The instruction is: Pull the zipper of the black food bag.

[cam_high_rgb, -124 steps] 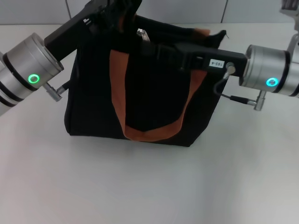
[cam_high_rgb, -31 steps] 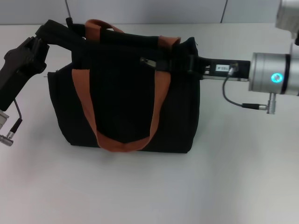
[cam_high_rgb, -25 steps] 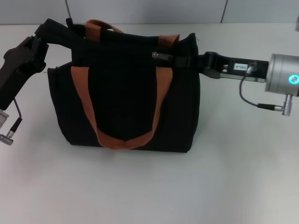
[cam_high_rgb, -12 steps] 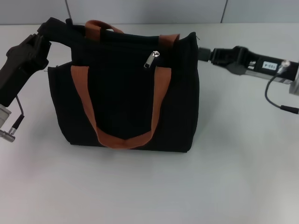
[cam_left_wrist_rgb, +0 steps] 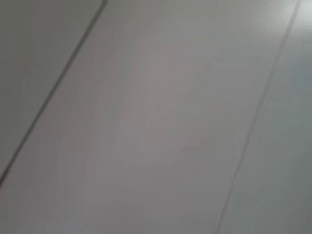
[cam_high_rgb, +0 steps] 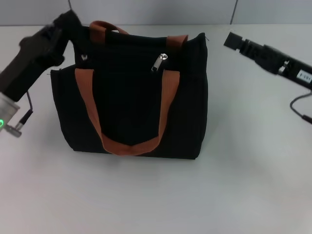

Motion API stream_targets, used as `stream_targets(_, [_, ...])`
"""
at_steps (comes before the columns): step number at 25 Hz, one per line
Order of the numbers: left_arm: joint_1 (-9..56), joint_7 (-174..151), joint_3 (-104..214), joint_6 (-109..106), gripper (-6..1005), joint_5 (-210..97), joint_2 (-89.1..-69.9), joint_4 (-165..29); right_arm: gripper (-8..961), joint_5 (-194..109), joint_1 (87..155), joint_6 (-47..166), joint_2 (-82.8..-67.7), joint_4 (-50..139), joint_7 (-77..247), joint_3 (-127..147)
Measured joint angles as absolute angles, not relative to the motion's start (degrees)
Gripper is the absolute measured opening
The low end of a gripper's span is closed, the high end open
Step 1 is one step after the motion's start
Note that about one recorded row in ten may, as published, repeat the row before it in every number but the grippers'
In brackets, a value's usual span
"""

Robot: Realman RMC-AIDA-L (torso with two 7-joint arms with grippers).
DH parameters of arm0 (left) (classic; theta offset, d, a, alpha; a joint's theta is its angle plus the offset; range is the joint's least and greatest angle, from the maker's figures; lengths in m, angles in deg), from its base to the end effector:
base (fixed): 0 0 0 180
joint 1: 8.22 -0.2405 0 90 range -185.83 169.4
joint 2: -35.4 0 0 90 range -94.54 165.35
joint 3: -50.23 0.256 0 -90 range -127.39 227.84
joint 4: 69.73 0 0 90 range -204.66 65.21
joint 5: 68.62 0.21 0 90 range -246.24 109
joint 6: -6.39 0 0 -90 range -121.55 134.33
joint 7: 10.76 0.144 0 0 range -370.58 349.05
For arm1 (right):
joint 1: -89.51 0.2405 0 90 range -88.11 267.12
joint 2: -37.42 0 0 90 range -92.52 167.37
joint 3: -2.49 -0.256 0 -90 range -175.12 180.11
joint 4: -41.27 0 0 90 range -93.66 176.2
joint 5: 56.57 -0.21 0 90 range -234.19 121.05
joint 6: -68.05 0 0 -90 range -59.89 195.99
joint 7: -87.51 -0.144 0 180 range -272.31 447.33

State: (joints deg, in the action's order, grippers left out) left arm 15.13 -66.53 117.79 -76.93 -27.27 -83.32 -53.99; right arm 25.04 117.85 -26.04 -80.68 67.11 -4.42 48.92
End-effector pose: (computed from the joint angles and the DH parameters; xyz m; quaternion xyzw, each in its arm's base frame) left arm -0.2729 0.3231 0.0052 -0.7406 -0.2653 -0.5175 0.3367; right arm 0.2359 0.3257 0.0131 -0.7945 0.3517 0.4892 0.0757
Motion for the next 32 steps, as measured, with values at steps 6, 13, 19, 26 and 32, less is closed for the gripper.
stream_targets(6, [14.4, -67.0, 117.3, -77.6, 126, -26.1, -83.11, -45.7, 141, 25.0, 116.7, -26.7, -81.69, 65.8, 4.1, 49.0])
stream_targets(13, [14.0, -66.7, 115.3, -86.2, 262, -26.2, -83.06, -41.0, 252, 25.0, 116.2, -27.0, -81.76, 62.2, 13.4, 49.1])
stream_targets(19, [13.0, -66.2, 112.3, -90.7, 458, -26.0, -82.74, -40.3, 500, 25.2, 114.8, -28.0, -81.87, 61.8, 17.6, 49.3])
stream_targets(26, [8.1, -65.8, 107.4, -95.2, 752, -21.9, -81.33, -40.4, 565, 24.7, 113.6, -29.1, -82.02, 60.0, 22.9, 48.1])
stream_targets(32, [4.0, -65.2, 107.3, -103.9, 752, -2.3, -78.89, -39.6, 565, 25.0, 112.3, -34.5, -81.92, 60.1, 26.3, 48.2])
